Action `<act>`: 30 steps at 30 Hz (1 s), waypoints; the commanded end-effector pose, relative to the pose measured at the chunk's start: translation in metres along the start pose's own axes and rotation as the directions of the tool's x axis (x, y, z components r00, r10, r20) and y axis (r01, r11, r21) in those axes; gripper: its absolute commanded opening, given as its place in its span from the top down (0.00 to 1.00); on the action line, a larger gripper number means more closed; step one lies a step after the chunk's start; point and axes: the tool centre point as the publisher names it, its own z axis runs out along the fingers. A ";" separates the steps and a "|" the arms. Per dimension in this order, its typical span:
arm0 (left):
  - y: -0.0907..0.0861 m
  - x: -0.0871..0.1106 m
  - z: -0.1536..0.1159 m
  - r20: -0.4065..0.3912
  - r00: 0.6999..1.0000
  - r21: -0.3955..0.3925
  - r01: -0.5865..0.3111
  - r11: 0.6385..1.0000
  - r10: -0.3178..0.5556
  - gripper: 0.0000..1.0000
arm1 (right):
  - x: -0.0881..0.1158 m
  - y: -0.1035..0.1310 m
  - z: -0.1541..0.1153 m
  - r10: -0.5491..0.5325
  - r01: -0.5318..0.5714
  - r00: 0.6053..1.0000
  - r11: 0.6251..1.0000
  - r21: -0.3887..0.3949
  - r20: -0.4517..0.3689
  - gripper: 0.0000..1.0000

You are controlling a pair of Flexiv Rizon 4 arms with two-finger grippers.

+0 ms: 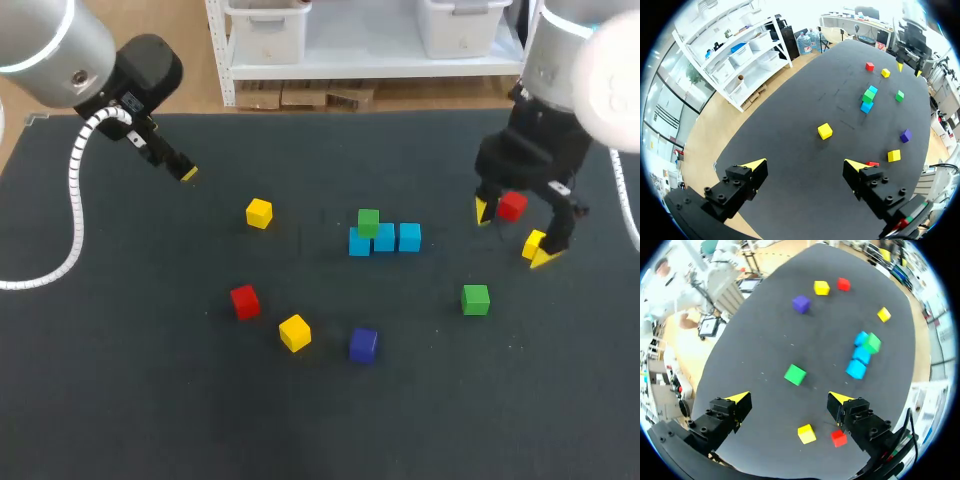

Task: Place the blue cubes, place green cubes on the blue cubes, place the yellow cubes on the green cubes, then place the red cubes on the yellow cubes, and place purple cube on the red cubes.

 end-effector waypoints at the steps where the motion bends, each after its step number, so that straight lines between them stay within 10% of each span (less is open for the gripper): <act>1: 0.002 0.000 0.001 0.000 1.000 0.004 -0.002 1.000 0.002 0.00 | -0.008 0.015 -0.001 -0.062 0.062 0.998 0.998 -0.001 -0.010 0.00; 16: 0.002 0.000 0.001 0.000 1.000 0.004 -0.002 1.000 0.002 0.00 | -0.026 0.023 0.029 -0.382 0.380 0.922 0.924 -0.030 -0.063 0.00; 30: 0.002 0.000 0.001 0.000 1.000 0.004 -0.002 1.000 0.002 0.00 | -0.017 0.005 0.063 -0.464 0.464 0.880 0.886 -0.025 -0.098 0.00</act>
